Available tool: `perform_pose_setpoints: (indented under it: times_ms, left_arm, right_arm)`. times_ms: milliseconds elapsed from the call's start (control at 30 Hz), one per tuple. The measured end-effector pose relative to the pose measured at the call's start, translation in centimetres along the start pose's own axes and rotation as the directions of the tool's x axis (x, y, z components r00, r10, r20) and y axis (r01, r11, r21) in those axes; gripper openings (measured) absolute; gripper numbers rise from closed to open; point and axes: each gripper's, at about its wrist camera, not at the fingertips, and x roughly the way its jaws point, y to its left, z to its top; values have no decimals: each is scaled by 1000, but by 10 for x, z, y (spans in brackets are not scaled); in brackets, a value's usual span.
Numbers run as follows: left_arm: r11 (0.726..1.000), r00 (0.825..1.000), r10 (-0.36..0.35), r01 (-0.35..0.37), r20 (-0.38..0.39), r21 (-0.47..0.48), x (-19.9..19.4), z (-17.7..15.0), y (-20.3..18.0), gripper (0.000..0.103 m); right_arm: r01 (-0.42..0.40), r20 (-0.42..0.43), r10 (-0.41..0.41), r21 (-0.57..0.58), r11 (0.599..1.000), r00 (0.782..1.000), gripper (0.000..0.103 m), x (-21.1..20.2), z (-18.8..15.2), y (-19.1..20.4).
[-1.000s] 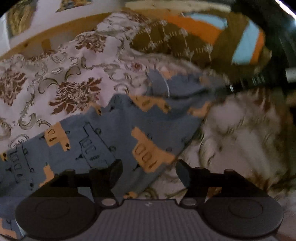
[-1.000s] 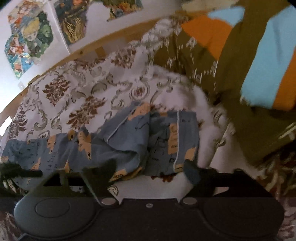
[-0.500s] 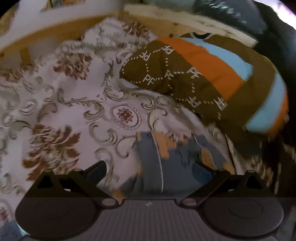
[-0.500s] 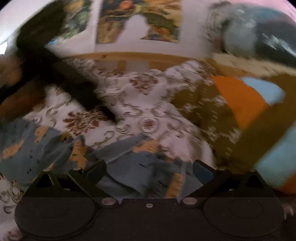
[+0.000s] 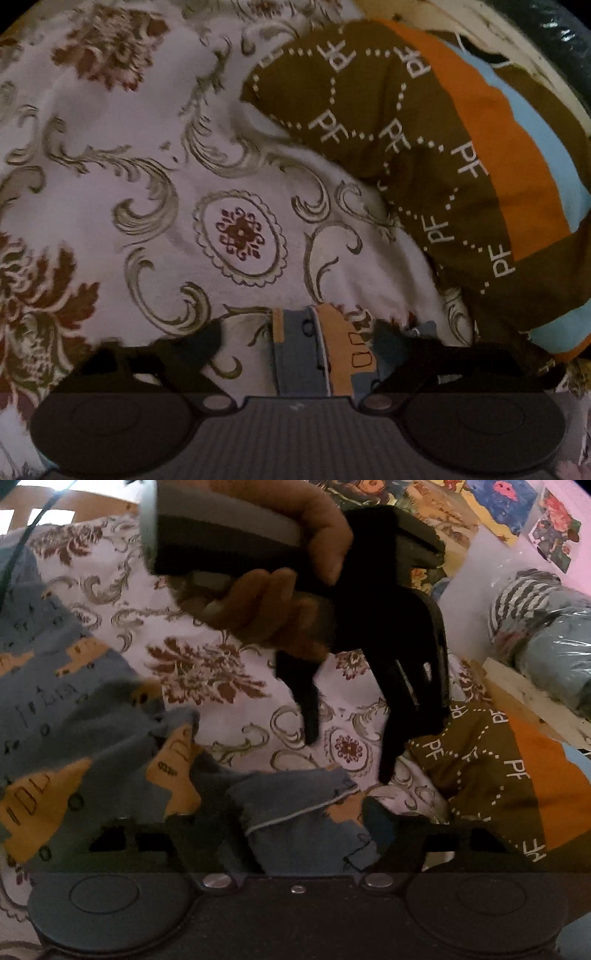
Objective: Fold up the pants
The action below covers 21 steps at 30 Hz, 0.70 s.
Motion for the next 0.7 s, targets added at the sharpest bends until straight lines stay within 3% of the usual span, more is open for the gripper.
perform_pose_setpoints:
  times_ms: [67, 100, 233, 467, 567, 700]
  left_arm:
    - [1000, 999, -27, 27, -24, 0, 8, 3, 2, 46]
    - [999, 999, -40, 40, -28, -8, 11, 3, 4, 40]
    - [998, 998, -57, 55, -33, -39, 16, 5, 9, 6]
    - [996, 997, -66, 69, 44, -52, -11, 16, -13, 0]
    - [997, 996, -63, 65, 69, -39, -19, 26, -33, 0]
    - [1000, 999, 4, -3, 43, -12, -21, 31, -59, 0]
  right_arm:
    - [-22, -8, 22, -1, 1000, 1000, 42, 2, -1, 1]
    - [-38, -14, 38, 1, 999, 999, 28, 3, -3, 2]
    - [-45, -1, 45, 49, 998, 999, 10, -3, -4, -4]
    - [-24, 39, 12, 329, 944, 999, 6, -30, -6, -49]
    - [-17, 35, 1, 473, 881, 999, 6, -51, -19, -74]
    - [42, 12, -63, 615, 788, 998, 6, -78, -39, -104]
